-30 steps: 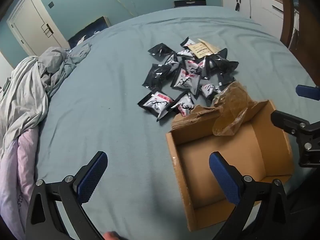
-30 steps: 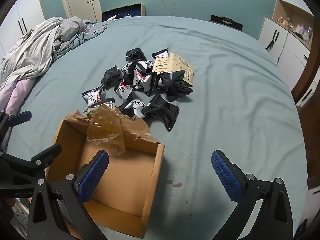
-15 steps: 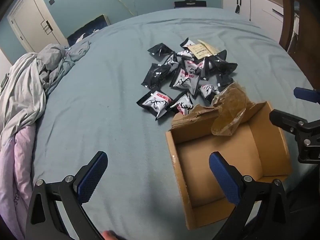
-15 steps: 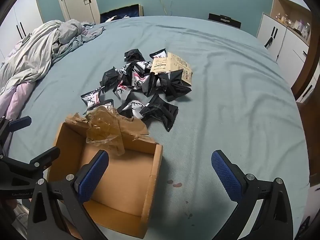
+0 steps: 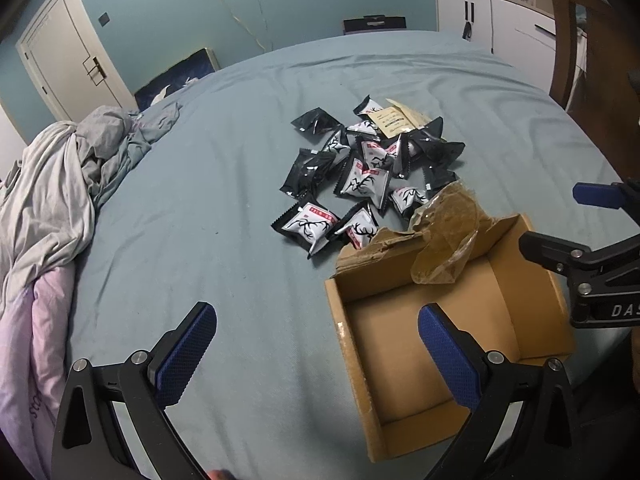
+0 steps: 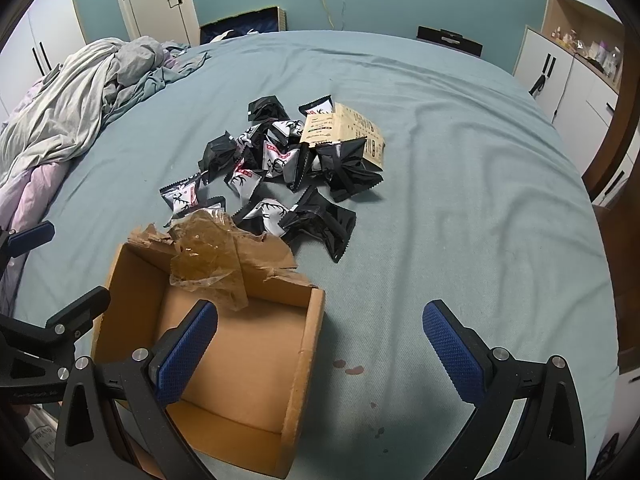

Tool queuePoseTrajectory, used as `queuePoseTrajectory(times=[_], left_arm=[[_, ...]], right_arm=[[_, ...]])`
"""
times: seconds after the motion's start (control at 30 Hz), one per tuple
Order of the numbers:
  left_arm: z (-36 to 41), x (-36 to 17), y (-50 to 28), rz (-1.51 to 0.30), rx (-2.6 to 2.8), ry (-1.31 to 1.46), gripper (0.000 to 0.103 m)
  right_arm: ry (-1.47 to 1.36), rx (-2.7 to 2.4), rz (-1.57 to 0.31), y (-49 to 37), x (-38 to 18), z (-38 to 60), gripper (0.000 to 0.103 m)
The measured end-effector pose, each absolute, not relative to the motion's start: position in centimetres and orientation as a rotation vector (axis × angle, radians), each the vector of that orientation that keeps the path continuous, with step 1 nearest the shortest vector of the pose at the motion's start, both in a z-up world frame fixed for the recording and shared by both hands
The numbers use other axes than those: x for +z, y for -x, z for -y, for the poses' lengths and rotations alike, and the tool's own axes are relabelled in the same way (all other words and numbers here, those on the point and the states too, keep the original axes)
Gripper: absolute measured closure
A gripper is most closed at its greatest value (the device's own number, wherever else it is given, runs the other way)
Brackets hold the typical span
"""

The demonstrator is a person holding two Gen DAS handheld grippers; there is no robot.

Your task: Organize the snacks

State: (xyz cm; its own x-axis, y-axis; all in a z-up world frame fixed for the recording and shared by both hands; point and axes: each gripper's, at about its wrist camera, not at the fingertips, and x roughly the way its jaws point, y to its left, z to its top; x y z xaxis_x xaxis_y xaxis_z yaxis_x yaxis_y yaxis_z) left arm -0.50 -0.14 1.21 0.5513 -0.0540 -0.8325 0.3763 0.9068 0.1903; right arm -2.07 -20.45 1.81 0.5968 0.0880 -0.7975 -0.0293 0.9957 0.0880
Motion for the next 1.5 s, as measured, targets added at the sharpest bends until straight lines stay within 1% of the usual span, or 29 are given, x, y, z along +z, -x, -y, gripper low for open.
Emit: queuePoseTrajectory(times=[0.17, 0.33, 0.53, 0.73, 1.13, 1.37, 1.5], left_arm=[[0.2, 1.4, 0.6, -0.940, -0.256, -0.377, 0.000], [0.1, 1.4, 0.6, -0.970, -0.297, -0.331, 0.000], [0.4, 1.3, 0.7, -0.963, -0.278, -0.362, 0.000], [0.3, 1.8, 0.7, -0.964, -0.302, -0.335, 0.000], [0.2, 1.3, 0.2, -0.973, -0.282, -0.346, 0.000], [0.1, 1.3, -0.2, -0.977, -0.292, -0.337, 0.000], [-0.2, 1.3, -0.7, -0.979, -0.297, -0.319, 0.000]], right_arm=[[-0.072, 0.066, -0.927, 2.1, 1.8, 20.5, 0.000], [-0.081, 0.067, -0.924, 2.2, 1.9, 20.8, 0.000], [-0.093, 0.067, -0.921, 2.4, 2.1, 21.0, 0.000], [-0.098, 0.066, -0.912, 2.5, 2.3, 21.1, 0.000], [-0.027, 0.045, -0.867, 1.4, 3.2, 21.8, 0.000], [-0.136, 0.031, -0.887, -2.2, 3.2, 25.0, 0.000], [-0.224, 0.095, -0.970, -6.1, 1.4, 25.5, 0.000]])
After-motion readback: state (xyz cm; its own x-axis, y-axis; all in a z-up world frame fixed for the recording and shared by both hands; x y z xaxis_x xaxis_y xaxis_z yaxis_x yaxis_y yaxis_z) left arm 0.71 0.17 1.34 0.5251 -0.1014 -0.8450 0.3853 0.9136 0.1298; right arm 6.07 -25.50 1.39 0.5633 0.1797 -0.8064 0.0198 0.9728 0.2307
